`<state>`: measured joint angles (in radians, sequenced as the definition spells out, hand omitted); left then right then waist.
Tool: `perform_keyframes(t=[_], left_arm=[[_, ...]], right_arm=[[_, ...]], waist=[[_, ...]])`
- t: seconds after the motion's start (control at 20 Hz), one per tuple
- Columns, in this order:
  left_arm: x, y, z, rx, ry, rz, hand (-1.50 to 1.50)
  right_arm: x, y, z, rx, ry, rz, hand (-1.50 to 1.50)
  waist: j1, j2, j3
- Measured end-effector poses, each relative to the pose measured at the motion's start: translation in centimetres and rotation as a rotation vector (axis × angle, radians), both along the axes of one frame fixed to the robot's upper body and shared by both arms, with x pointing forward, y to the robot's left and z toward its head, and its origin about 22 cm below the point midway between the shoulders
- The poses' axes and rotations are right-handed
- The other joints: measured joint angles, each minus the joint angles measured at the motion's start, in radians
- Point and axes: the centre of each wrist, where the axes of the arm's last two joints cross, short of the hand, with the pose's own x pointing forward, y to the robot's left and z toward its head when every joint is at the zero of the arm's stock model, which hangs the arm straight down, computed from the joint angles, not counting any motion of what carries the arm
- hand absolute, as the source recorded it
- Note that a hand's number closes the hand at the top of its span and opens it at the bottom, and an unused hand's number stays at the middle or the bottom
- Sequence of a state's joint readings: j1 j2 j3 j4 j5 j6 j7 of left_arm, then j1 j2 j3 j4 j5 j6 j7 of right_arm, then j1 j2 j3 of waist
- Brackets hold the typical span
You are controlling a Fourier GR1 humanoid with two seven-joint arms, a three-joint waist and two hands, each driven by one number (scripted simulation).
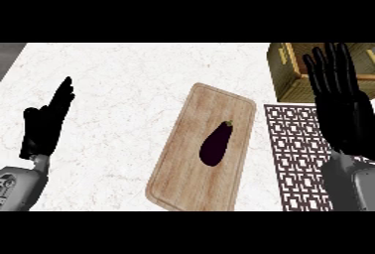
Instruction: Pick the squash from the placemat and place it in the basket
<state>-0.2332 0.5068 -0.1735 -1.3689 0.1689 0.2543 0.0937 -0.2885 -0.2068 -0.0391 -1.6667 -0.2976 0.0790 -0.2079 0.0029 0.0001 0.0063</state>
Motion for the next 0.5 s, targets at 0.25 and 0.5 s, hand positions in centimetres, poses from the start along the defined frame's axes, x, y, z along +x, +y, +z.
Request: perform_keyframes(t=[0.25, 0.5], left_arm=[[0.2, 0.7, 0.3, -0.053, 0.009, 0.008, 0.00], [0.0, 0.3, -0.3, -0.144, 0.055, -0.004, 0.00]], right_arm=[[1.4, -7.3, 0.4, 0.022, 0.003, 0.110, 1.50], [0.5, -10.4, 3.1, -0.278, -0.105, 0.332, -1.50]], waist=[[0.007, 0.006, -0.002], [0.009, 0.009, -0.001]])
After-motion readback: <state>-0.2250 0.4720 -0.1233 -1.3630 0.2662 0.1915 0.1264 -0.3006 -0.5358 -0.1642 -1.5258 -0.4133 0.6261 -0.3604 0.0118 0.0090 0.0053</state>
